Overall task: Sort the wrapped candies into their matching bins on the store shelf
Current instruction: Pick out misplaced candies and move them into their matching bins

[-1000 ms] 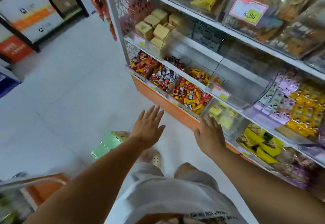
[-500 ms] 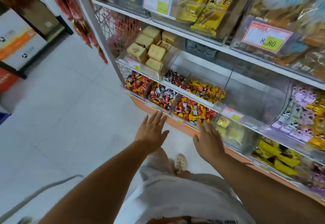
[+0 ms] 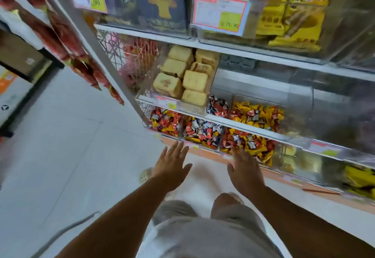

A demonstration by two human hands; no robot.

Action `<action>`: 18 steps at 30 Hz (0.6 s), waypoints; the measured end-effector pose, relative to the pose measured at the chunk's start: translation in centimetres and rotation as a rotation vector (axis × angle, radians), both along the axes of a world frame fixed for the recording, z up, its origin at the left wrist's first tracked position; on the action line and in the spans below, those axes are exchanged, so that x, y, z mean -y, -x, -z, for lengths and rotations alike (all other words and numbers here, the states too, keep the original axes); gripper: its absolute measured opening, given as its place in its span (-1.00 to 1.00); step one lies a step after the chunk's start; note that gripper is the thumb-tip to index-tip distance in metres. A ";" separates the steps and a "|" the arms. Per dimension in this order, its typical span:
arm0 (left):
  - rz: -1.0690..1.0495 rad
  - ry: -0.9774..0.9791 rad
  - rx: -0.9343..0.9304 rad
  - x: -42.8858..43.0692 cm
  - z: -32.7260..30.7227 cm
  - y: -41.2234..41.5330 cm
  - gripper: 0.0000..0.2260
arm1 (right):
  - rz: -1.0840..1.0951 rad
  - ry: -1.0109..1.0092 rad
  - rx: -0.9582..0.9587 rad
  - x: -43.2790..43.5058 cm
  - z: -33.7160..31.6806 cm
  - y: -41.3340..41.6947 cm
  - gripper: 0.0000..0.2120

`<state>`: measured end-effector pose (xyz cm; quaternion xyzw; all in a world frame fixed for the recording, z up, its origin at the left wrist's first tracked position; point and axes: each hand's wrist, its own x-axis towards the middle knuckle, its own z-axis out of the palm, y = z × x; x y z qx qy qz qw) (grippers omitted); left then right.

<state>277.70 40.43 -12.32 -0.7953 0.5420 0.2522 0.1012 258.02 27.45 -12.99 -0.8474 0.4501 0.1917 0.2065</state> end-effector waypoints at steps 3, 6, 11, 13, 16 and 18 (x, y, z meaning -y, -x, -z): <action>0.077 -0.007 0.005 -0.4 2.3 -5.4 -0.42 | 0.044 0.021 -0.019 -1.2 1.8 -4.8 -0.45; 0.123 0.034 -0.001 -0.6 5.2 -8.8 -0.42 | 0.085 -0.002 0.015 -1.9 4.1 -8.7 -0.46; 0.153 0.141 -0.007 0.5 11.1 -11.1 -0.43 | 0.075 0.059 0.088 -2.4 9.9 -13.1 -0.47; 0.168 0.227 0.013 1.2 14.3 -11.7 -0.44 | 0.071 0.108 0.105 -2.3 13.1 -13.9 -0.46; 0.218 0.439 0.036 2.5 19.0 -12.9 -0.45 | 0.036 0.214 0.157 -1.6 18.3 -14.6 -0.49; 0.248 0.547 0.061 3.2 22.1 -13.8 -0.45 | 0.023 0.264 0.196 -1.1 21.1 -14.9 -0.46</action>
